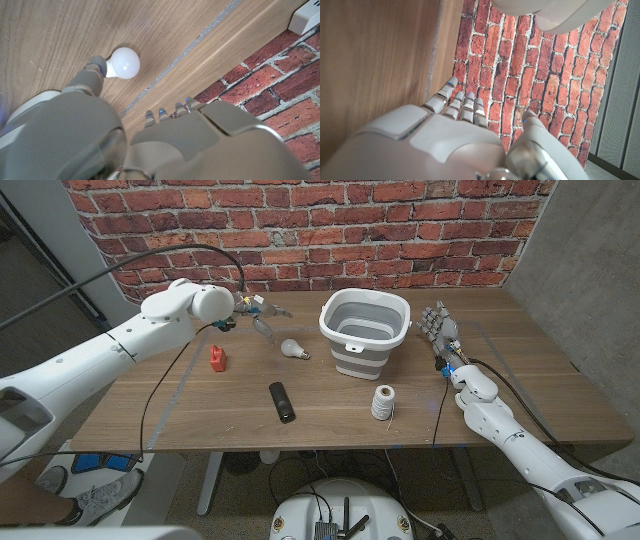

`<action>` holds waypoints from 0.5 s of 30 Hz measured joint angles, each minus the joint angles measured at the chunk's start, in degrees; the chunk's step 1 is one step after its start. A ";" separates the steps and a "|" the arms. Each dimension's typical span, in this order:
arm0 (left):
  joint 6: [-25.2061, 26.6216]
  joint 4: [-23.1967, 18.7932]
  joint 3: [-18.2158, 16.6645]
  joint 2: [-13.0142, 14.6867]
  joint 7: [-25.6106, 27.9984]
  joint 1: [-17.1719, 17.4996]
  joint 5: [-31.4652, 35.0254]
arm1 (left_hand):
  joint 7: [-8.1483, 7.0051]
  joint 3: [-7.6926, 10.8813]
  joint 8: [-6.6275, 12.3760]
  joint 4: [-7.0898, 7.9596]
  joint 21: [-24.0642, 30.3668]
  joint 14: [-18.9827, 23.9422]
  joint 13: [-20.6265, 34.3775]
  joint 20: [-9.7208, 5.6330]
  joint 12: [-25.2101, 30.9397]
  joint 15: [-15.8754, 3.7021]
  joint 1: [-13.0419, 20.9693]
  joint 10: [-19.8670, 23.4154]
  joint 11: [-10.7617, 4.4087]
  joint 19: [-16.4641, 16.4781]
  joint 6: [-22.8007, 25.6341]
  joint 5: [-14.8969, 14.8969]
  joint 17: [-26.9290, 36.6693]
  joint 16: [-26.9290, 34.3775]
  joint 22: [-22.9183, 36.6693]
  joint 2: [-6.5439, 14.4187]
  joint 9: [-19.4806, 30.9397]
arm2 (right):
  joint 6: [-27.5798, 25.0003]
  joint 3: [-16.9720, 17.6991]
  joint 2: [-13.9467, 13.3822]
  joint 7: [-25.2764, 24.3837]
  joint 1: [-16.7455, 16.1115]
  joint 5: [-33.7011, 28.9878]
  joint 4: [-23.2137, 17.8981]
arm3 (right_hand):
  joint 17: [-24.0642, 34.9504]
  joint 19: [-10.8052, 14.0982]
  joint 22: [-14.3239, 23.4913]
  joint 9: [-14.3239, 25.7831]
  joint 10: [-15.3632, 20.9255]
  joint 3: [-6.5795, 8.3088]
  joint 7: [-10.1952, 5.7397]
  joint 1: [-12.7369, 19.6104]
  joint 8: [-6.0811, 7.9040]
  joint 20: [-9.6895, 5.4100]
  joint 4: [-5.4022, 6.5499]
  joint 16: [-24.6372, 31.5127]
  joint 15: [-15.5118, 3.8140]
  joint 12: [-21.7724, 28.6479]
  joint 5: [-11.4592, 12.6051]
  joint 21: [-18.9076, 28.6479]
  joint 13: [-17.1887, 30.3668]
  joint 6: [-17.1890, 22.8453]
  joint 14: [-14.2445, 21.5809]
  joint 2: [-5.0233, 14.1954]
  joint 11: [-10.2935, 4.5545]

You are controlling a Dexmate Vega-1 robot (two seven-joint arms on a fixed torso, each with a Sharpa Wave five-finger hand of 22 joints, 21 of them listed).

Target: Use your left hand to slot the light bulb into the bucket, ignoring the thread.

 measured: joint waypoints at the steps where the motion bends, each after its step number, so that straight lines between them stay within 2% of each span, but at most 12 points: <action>1: 0.00 0.12 0.07 -0.15 0.00 -0.09 0.00 | 0.02 0.02 0.00 0.02 0.00 0.00 0.00 0.30 0.00 0.00 0.00 -0.09 0.09 0.11 -0.43 0.00 0.00 0.00 0.00 0.00 0.00 | -0.05 0.00 0.00 -0.05 0.00 -0.03 0.00 | 0.00 0.00 0.00 0.00 0.00 0.00 0.00 0.00 0.00 0.00 0.00 0.00 0.00 0.00 0.00 -0.16 0.00 0.00 0.00 0.00 0.00; 4: -0.84 0.67 0.38 -0.87 -0.55 -0.33 1.96 | 0.00 -0.16 0.00 0.19 0.00 -0.01 0.24 1.02 0.00 0.81 0.38 -0.10 0.09 -0.01 -1.22 0.00 0.00 0.00 0.00 0.38 0.00 | -0.16 0.00 -0.14 -0.18 -0.12 -0.08 -0.26 | 0.00 0.00 0.00 0.00 0.00 0.00 0.00 0.00 0.00 0.00 0.00 0.00 0.00 0.00 0.00 -0.18 0.00 0.00 0.00 0.00 0.00; 9: -1.72 1.76 0.95 -2.36 -0.88 -0.58 4.11 | 0.26 -0.46 0.00 0.02 0.00 0.00 0.27 1.75 0.00 0.83 0.38 -0.02 0.78 0.10 -1.48 0.00 0.00 0.33 0.00 0.38 -0.01 | -0.40 0.00 -0.25 -0.41 -0.23 -0.14 -0.49 | -0.26 0.00 0.00 0.00 0.00 0.00 0.00 0.00 0.00 0.00 0.00 0.00 0.00 0.00 0.00 -0.38 0.00 0.00 0.00 0.00 0.00; 15: -1.92 2.54 1.51 -3.68 -0.84 -0.38 6.45 | 0.44 -0.77 0.00 0.33 0.25 -0.01 0.27 2.37 0.46 0.82 0.38 0.02 0.82 0.12 -1.66 0.00 -0.01 0.58 0.00 0.38 -0.01 | -0.70 0.10 -0.50 -0.80 -0.64 -0.16 -1.08 | -0.26 0.00 0.00 0.00 0.00 -0.01 0.00 0.00 0.00 0.00 0.01 0.00 0.00 0.00 0.00 -0.60 0.01 0.00 0.00 0.00 0.00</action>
